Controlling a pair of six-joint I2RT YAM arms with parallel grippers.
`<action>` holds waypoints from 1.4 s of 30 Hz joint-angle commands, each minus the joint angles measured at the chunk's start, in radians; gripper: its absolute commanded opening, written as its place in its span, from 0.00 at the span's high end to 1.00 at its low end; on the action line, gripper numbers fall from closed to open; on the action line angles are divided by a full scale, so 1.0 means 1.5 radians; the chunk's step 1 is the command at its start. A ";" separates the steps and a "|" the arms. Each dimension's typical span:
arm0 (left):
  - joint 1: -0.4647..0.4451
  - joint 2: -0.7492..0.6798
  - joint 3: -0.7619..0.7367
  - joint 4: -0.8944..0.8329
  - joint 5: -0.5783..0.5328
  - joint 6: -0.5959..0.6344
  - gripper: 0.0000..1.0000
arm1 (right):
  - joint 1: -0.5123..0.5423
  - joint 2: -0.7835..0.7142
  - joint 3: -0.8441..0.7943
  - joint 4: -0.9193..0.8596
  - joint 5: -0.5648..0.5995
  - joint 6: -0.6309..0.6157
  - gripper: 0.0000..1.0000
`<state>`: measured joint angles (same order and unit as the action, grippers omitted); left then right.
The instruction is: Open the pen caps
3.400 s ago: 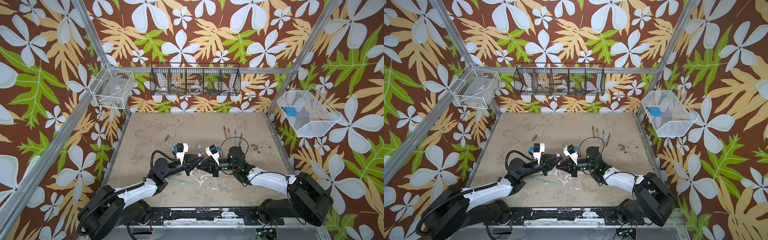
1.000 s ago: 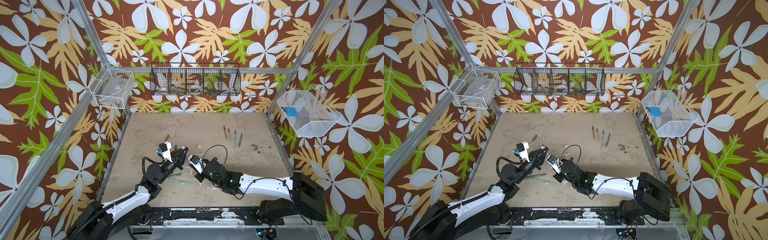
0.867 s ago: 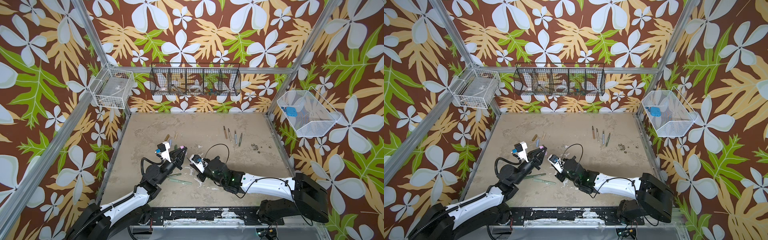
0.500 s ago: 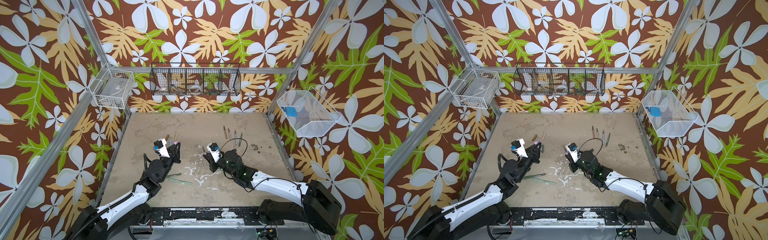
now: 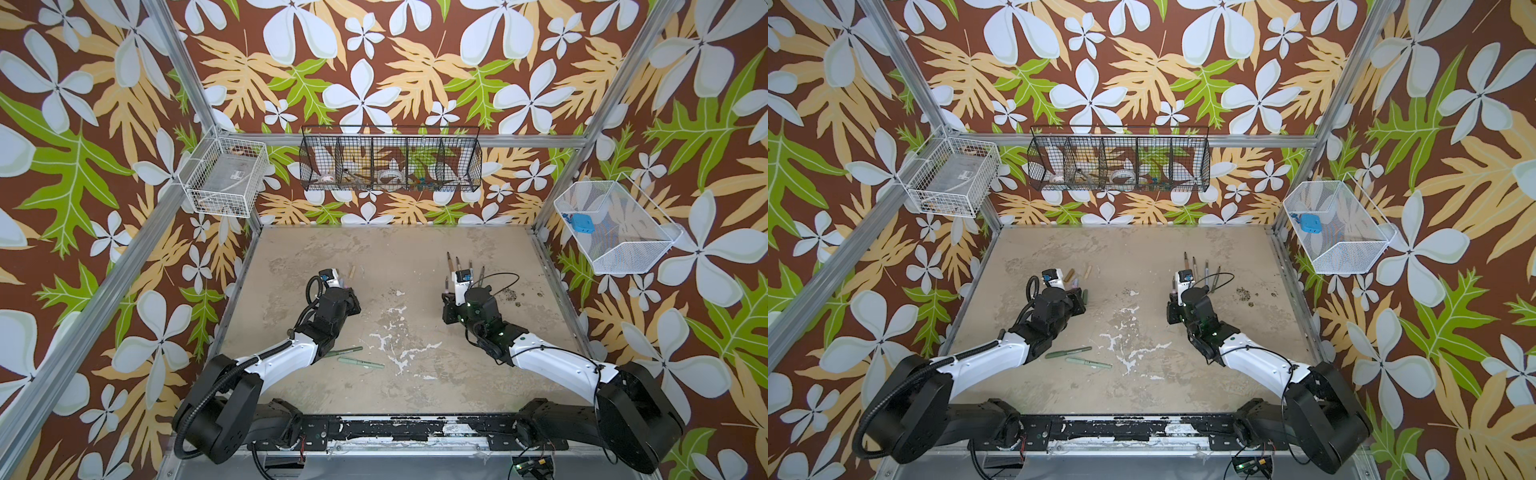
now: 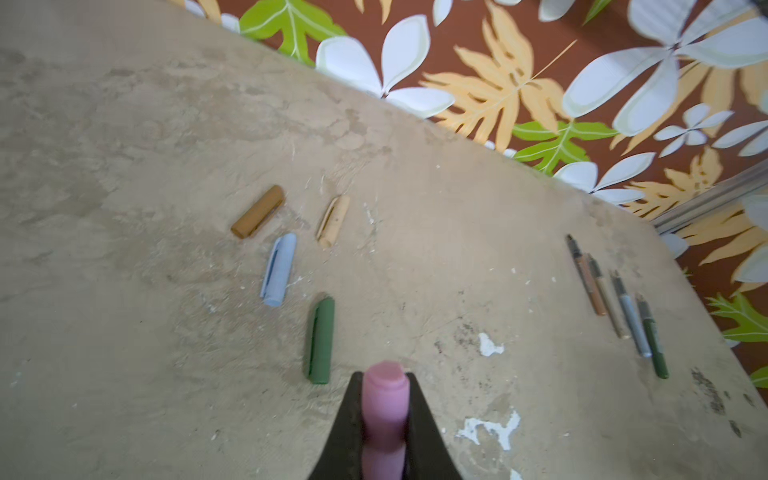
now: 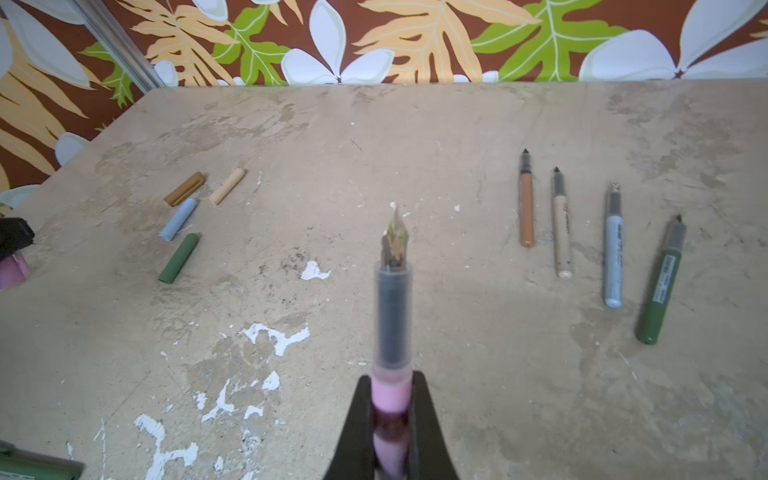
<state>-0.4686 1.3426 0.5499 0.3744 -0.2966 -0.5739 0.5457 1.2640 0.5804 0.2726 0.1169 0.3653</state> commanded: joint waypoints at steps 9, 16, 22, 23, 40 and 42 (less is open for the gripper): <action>0.080 0.157 0.066 -0.089 0.010 -0.012 1.00 | -0.016 0.002 0.004 -0.023 0.032 0.011 1.00; 0.098 0.213 0.081 -0.084 0.059 -0.010 1.00 | -0.029 0.008 0.003 -0.025 0.020 0.012 1.00; 0.099 0.227 0.090 -0.089 0.064 -0.001 1.00 | -0.034 0.006 0.002 -0.024 0.010 0.013 1.00; 0.098 0.230 0.091 -0.090 0.063 0.000 0.98 | -0.035 0.006 0.002 -0.024 0.009 0.014 1.00; 0.097 0.188 0.080 -0.071 0.098 0.016 0.63 | -0.052 -0.022 -0.008 -0.025 0.012 0.014 1.00; 0.097 0.169 0.067 -0.053 0.112 0.014 0.59 | -0.063 -0.027 -0.010 -0.027 0.009 0.017 1.00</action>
<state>-0.3225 1.6207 0.6643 0.2501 -0.1665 -0.5640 0.4641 1.2320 0.5686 0.2382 0.1127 0.3882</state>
